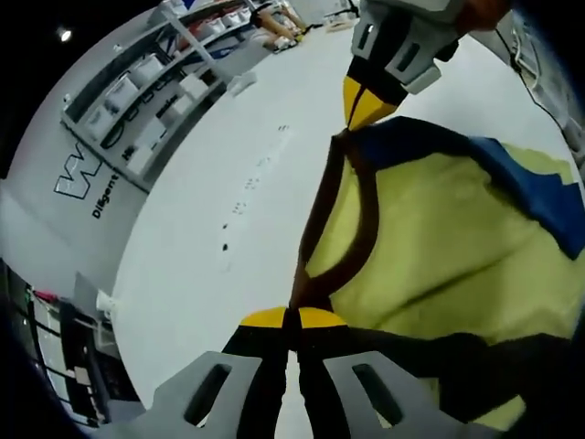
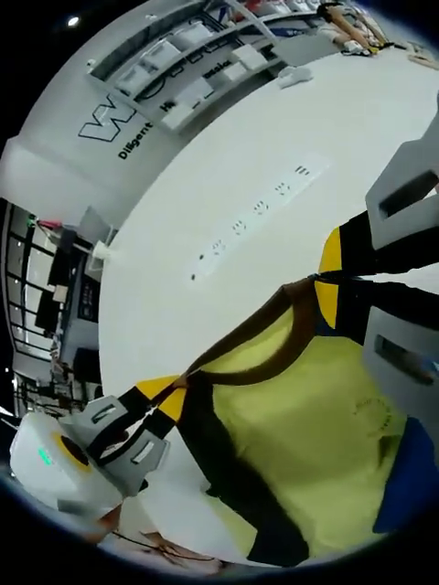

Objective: Fold the garment on the visible template until the final outline fits inside the template.

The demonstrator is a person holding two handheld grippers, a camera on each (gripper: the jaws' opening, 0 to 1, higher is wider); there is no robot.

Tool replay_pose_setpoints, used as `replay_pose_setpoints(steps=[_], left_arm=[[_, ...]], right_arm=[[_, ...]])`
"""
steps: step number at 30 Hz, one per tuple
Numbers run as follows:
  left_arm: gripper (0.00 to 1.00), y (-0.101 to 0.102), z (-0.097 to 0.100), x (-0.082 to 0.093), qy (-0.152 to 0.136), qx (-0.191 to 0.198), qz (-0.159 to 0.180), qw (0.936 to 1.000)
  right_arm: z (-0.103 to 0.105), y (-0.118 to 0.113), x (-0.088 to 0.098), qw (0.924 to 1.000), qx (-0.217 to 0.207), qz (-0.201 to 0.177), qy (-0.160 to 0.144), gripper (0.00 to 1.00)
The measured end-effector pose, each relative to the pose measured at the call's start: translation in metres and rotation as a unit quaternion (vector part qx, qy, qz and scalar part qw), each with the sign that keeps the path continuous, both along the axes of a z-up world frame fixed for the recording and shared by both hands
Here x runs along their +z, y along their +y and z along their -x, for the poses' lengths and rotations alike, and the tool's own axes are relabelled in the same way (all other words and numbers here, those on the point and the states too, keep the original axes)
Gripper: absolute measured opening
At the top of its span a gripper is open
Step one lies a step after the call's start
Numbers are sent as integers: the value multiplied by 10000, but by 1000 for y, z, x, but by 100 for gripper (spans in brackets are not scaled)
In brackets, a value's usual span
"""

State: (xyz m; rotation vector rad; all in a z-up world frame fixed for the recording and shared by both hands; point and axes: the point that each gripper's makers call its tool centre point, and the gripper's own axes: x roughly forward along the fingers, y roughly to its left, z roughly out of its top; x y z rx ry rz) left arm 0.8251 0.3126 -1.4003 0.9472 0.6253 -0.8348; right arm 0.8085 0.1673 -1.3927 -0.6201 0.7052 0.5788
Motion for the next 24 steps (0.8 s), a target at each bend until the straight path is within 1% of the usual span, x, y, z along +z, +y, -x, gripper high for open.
replay_pose_setpoints(steps=[3,5,13,16,18,19,20,24], left_arm=[[1,0,0,-7,41,51,-71,10000],[1,0,0,-10,39,15,-134,9999],[1,2,0,-21,181,129,-183,9996],[1,2,2,-26,218,116,-201,9995],[1,2,3,-28,228,76,-242,9994],[1,2,3,-29,245,67,-251,9994],[1,3,4,-31,269,53,-262,9993],[1,5,4,-39,309,33,-358,9989]], right_arm=[[-2,0,-7,10000,-10,28,38,0],[-2,-1,-11,10000,-25,57,50,0],[-4,-2,-25,9998,-56,124,121,0],[-3,-3,-32,9997,-20,178,190,0],[0,-3,-38,9994,87,265,225,0],[2,-3,-43,9989,150,331,288,0],[4,-4,-46,9988,111,334,338,0],[6,-2,-52,9985,222,370,340,0]])
